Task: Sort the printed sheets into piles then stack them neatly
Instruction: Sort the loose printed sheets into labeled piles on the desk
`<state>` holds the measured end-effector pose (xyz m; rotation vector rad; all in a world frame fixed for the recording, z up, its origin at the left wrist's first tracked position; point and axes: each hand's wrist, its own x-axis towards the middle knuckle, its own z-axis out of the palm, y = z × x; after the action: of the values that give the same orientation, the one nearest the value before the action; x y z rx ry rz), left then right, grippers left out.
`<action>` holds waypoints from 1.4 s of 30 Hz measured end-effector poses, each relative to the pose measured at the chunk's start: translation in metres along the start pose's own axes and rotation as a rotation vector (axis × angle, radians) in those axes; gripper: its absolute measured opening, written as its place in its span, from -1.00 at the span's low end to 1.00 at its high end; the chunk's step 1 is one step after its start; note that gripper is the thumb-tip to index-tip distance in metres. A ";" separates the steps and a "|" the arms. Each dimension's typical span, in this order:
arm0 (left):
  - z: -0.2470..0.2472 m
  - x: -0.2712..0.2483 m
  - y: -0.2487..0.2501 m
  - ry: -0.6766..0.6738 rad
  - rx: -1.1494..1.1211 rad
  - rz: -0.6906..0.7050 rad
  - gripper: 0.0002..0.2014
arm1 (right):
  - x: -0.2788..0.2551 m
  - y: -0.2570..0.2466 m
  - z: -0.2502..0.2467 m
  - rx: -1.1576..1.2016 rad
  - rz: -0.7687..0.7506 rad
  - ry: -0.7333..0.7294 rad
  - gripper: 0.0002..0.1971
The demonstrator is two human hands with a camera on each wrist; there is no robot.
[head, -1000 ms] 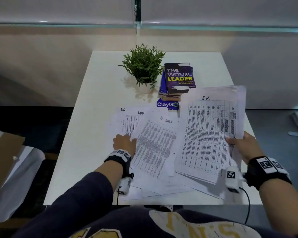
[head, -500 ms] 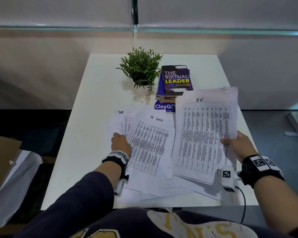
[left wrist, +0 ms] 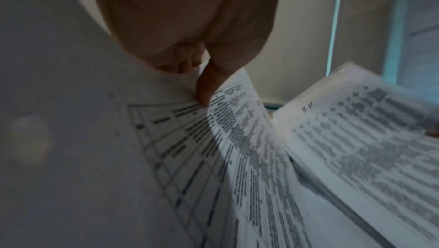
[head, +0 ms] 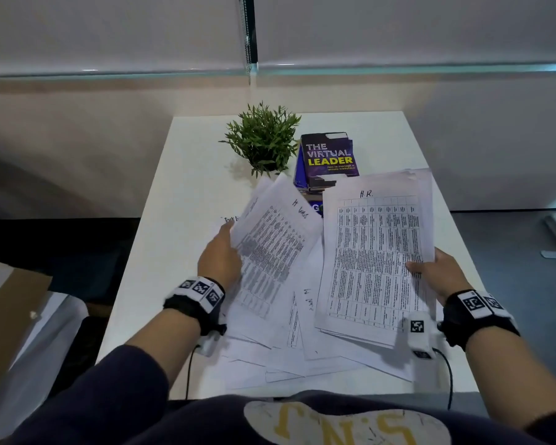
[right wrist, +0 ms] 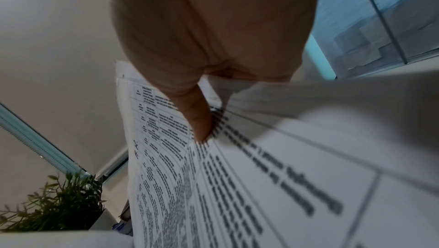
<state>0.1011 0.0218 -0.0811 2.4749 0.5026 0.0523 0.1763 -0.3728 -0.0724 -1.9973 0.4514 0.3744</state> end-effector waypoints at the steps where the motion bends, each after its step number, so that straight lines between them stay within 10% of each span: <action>1: -0.014 0.001 0.005 0.011 -0.004 0.081 -0.74 | 0.000 0.000 -0.001 0.009 0.000 -0.003 -0.65; 12: -0.046 0.010 0.058 -0.004 -0.482 -0.078 -0.90 | -0.009 -0.021 0.022 0.298 0.009 -0.119 -0.72; 16: -0.008 -0.003 0.068 -0.133 -0.492 -0.203 -0.92 | 0.012 -0.009 0.048 0.231 -0.009 -0.294 -0.06; 19: 0.003 -0.011 0.070 -0.172 -0.634 -0.288 -0.88 | -0.011 -0.029 0.063 0.258 -0.019 -0.383 -0.55; 27: 0.004 -0.016 0.060 -0.218 -0.827 -0.327 -0.45 | -0.025 -0.044 0.068 0.365 0.067 -0.317 -0.60; 30: 0.008 -0.018 0.061 -0.190 -0.793 -0.275 -0.45 | -0.022 -0.045 0.067 0.279 0.109 -0.387 -0.15; 34: 0.025 -0.019 0.057 -0.214 -0.743 -0.237 -0.49 | -0.023 -0.038 0.071 0.001 -0.096 -0.379 -0.63; 42: 0.073 -0.023 -0.018 -0.376 0.141 -0.293 -0.50 | -0.003 0.004 0.025 -0.055 -0.045 -0.214 -0.48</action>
<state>0.0847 -0.0140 -0.1495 2.4363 0.7133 -0.5717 0.1701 -0.3511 -0.0850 -1.9901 0.2635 0.5710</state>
